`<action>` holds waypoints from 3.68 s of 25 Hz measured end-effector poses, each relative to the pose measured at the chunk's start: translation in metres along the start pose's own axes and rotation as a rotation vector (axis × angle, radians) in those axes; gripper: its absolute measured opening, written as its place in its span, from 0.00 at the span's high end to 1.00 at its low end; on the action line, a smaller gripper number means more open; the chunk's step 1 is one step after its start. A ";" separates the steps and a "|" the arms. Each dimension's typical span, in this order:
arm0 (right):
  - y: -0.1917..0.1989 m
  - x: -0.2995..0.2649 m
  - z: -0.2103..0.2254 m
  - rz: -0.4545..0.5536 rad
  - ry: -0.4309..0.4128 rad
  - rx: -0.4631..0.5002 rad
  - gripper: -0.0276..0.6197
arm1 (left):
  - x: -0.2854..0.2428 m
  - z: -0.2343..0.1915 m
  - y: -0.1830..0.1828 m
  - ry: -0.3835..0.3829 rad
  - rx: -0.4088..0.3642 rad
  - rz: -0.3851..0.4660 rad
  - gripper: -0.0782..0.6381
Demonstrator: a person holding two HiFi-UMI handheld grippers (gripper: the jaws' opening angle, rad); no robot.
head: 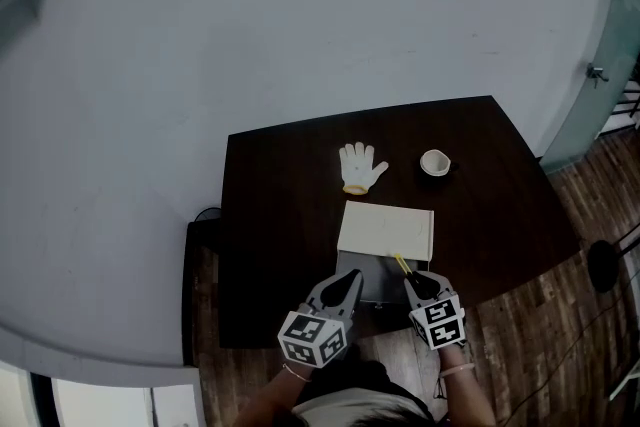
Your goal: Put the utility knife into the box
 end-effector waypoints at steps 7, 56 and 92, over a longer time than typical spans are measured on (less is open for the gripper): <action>-0.007 -0.019 -0.011 -0.023 -0.058 0.049 0.85 | 0.007 -0.014 -0.001 -0.027 0.005 0.006 0.87; 0.024 -0.123 -0.037 -0.405 -0.385 0.329 0.85 | 0.010 -0.041 0.005 -0.092 0.034 -0.012 0.87; -0.014 -0.098 -0.042 -0.231 -0.278 0.107 0.87 | 0.011 -0.056 -0.017 -0.104 0.009 0.011 0.87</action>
Point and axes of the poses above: the fingertips, and each gripper's own axes: x backward along the fingers, z to its right, y out of its underside, the point moved 6 cm from there along x, backward along the fingers, and after that the axes turned 4 degrees about z, right-handed, at the moved point
